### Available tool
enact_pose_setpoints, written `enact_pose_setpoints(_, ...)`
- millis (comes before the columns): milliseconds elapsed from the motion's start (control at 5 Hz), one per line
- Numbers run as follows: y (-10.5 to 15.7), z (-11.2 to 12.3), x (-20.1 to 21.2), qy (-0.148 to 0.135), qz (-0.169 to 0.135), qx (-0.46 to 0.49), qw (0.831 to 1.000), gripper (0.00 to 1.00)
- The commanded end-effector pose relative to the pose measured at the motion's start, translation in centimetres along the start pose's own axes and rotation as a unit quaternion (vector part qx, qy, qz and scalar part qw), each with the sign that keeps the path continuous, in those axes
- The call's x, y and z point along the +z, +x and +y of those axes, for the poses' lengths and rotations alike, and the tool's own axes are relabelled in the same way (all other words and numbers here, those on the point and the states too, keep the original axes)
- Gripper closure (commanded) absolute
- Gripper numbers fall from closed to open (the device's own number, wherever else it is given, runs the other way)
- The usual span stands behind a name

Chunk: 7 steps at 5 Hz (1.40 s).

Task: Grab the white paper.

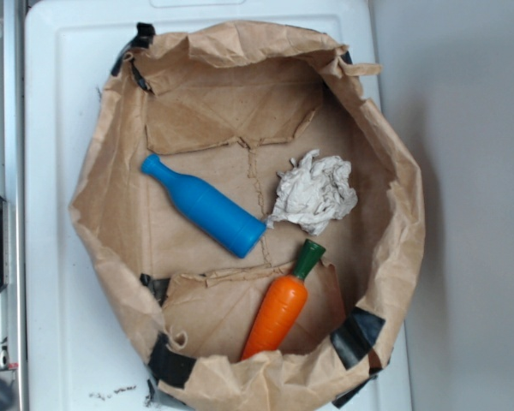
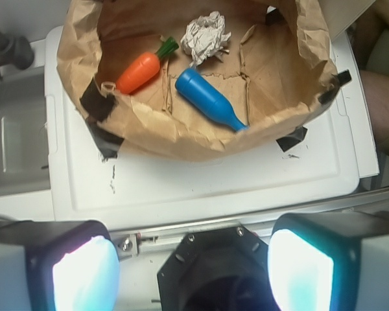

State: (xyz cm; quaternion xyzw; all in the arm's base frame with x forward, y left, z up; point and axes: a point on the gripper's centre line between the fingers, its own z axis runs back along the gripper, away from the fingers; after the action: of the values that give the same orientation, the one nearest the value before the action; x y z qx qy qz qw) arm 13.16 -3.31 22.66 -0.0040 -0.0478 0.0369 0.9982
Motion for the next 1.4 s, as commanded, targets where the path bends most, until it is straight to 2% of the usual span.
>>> enact_pose_setpoints(0,3.0,-0.1,-1.3,0.012,-0.014,0.017,1.000,0.00)
enact_pose_setpoints(800,3.0,-0.1,-1.3,0.012,-0.014,0.017,1.000,0.00)
enact_pose_setpoints(1000,6.9,0.7,-4.2,0.010,-0.003,0.016,1.000,0.00)
enact_pose_setpoints(1200,8.8,1.2,-5.2,0.020,-0.006,0.029,0.999,0.00)
